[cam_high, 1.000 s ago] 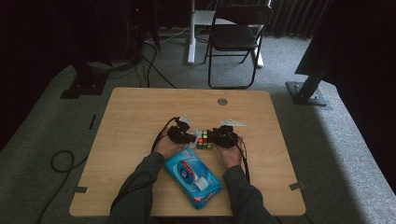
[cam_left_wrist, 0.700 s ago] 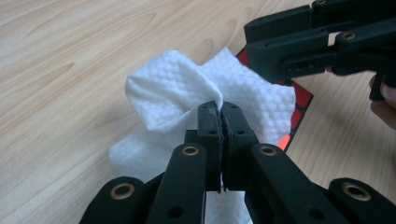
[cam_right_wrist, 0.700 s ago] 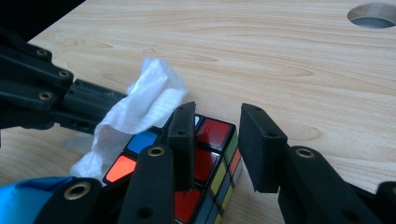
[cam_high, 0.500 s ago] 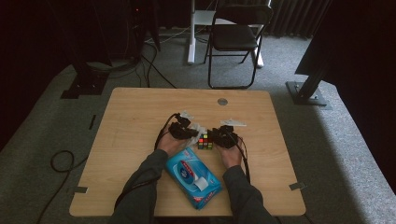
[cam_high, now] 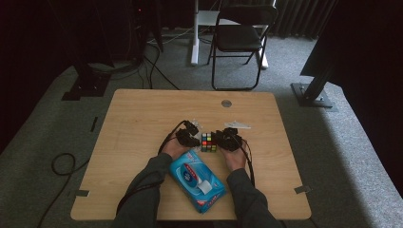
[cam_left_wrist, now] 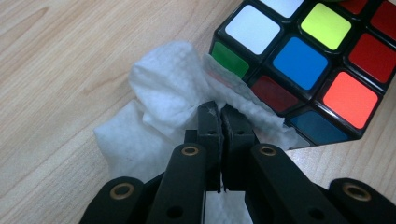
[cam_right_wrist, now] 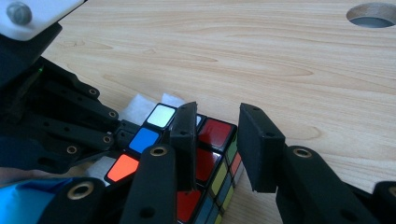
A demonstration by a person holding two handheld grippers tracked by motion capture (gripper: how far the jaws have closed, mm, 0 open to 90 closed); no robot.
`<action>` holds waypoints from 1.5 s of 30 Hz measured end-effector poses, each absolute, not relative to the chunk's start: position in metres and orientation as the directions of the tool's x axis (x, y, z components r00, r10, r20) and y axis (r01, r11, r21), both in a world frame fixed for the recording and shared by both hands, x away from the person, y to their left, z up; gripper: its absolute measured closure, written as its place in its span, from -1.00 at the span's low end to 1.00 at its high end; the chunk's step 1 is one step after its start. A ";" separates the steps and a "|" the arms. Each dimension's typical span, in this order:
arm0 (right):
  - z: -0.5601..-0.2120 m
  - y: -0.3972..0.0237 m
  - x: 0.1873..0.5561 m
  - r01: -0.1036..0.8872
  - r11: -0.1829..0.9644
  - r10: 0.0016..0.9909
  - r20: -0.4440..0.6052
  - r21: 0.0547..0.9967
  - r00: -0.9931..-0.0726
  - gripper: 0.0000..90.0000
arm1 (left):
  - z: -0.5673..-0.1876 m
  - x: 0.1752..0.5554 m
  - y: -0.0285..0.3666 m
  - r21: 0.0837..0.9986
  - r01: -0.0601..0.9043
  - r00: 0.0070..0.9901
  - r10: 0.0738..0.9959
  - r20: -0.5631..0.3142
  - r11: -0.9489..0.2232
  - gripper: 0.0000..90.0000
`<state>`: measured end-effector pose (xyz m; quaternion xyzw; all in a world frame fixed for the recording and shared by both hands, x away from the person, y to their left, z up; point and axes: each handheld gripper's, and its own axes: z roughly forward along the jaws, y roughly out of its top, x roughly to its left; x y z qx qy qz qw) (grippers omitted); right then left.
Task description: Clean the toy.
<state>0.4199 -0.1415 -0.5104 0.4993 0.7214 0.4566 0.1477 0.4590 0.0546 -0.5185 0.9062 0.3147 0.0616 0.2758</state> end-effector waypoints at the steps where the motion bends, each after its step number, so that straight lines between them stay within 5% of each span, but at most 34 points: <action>1: -0.510 -0.142 0.420 0.585 0.084 0.855 0.243 0.806 -0.458 0.52 | -0.518 0.459 0.055 0.543 0.537 0.793 0.606 -0.063 -0.646 0.95; 8: -0.511 -0.142 0.420 0.586 0.078 0.854 0.250 0.807 -0.457 0.51 | -0.496 0.449 0.070 0.646 0.544 0.781 0.604 -0.157 -0.535 0.95; 25: -0.512 -0.142 0.419 0.583 0.063 0.853 0.259 0.810 -0.453 0.51 | -0.512 0.453 0.057 0.526 0.529 0.814 0.574 -0.090 -0.666 0.95; 45: -0.511 -0.144 0.423 0.592 0.070 0.850 0.262 0.803 -0.456 0.52 | -0.520 0.459 0.056 0.530 0.545 0.803 0.586 -0.108 -0.649 0.96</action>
